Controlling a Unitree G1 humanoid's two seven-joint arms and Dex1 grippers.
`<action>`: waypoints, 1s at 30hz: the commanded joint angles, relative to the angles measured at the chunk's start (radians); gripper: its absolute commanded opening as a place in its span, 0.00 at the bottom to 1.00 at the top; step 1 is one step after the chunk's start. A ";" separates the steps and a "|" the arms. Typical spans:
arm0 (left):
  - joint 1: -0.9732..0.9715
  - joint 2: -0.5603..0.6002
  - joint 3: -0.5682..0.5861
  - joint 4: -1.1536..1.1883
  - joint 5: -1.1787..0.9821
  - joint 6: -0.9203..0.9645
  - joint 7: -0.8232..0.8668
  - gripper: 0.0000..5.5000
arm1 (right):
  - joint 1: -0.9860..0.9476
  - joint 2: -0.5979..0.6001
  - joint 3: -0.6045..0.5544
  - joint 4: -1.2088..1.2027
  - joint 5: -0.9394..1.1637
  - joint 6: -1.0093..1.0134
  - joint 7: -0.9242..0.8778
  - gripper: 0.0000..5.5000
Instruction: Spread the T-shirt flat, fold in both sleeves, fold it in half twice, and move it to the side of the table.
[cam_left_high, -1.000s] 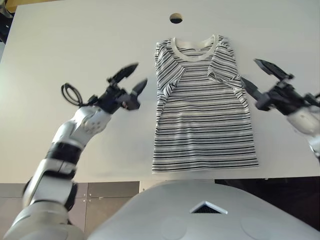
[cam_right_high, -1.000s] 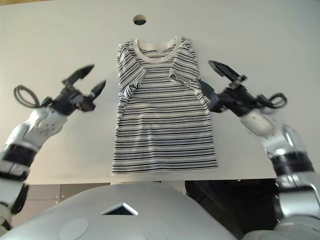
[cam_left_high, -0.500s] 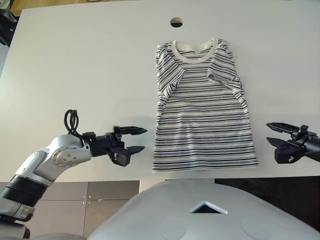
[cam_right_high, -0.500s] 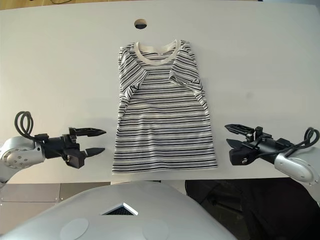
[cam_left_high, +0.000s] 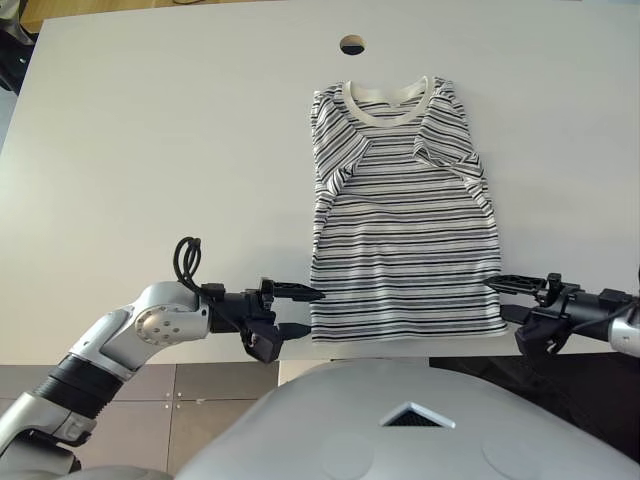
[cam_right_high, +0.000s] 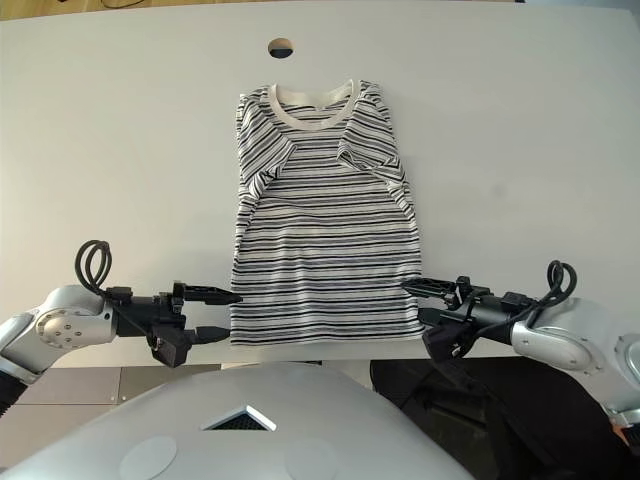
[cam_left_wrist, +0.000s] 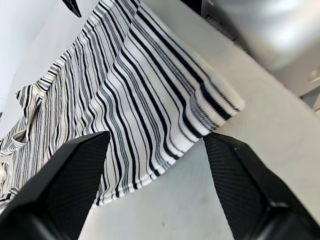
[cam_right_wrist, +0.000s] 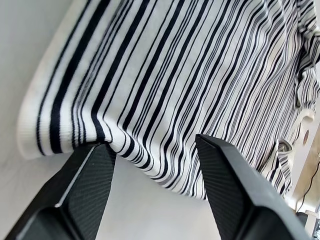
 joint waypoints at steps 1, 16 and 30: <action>0.010 -0.011 -0.028 0.029 0.044 0.018 -0.043 0.63 | 0.009 -0.003 0.022 -0.041 0.022 0.037 0.075 0.52; -0.001 -0.005 -0.041 0.070 0.034 -0.028 -0.067 0.28 | -0.034 -0.003 0.029 -0.034 0.076 -0.001 0.183 0.06; -0.012 -0.047 0.000 0.104 -0.228 0.010 -0.101 0.03 | -0.031 0.063 0.045 0.090 0.197 -0.045 0.133 0.02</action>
